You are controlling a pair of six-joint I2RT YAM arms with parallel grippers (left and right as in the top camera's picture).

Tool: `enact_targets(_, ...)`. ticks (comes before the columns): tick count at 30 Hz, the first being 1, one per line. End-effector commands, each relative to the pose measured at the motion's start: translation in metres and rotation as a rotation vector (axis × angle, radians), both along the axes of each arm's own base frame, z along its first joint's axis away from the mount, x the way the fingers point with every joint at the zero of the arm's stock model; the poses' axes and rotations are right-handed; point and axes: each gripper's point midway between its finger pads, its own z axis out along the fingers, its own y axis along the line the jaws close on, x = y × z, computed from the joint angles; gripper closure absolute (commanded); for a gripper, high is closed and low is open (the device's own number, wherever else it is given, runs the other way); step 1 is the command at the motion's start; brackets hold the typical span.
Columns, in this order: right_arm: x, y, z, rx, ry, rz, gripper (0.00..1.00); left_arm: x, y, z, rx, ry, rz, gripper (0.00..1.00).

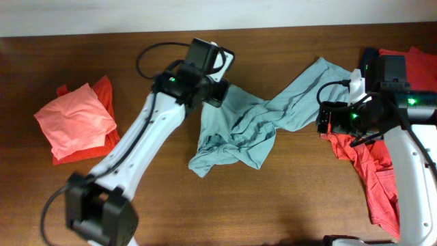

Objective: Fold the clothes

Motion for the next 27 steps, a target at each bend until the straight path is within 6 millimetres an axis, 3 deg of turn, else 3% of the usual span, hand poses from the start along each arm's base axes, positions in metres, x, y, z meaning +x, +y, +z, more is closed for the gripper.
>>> enact_targets(1,0.003,-0.003,0.000,0.001,-0.006,-0.017,0.01,-0.012,0.026,0.083,-0.022,-0.181,0.064,1.00)
enact_targets(4,0.003,-0.003,0.000,0.000,-0.007,-0.014,0.01,-0.024,0.045,0.128,-0.029,-0.290,0.116,1.00)
enact_targets(7,0.003,-0.003,0.000,0.000,-0.006,-0.014,0.01,-0.037,0.094,0.177,0.038,-0.445,0.286,1.00)
enact_targets(9,0.003,-0.003,0.000,0.000,-0.007,-0.014,0.01,-0.044,0.106,0.193,0.023,-0.480,0.312,1.00)
enact_targets(11,0.003,-0.003,0.000,0.000,-0.007,-0.014,0.01,-0.050,0.110,0.199,0.017,-0.487,0.315,1.00)
enact_targets(17,0.003,-0.003,0.000,0.000,-0.007,-0.014,0.01,-0.048,0.109,0.187,0.042,-0.453,0.307,1.00)
enact_targets(21,0.003,0.000,0.000,0.014,-0.008,-0.008,0.01,-0.049,0.106,0.194,0.038,-0.476,0.278,1.00)
enact_targets(27,0.001,0.042,-0.011,0.165,0.017,0.171,0.01,-0.048,0.115,0.205,0.075,-0.514,0.305,1.00)
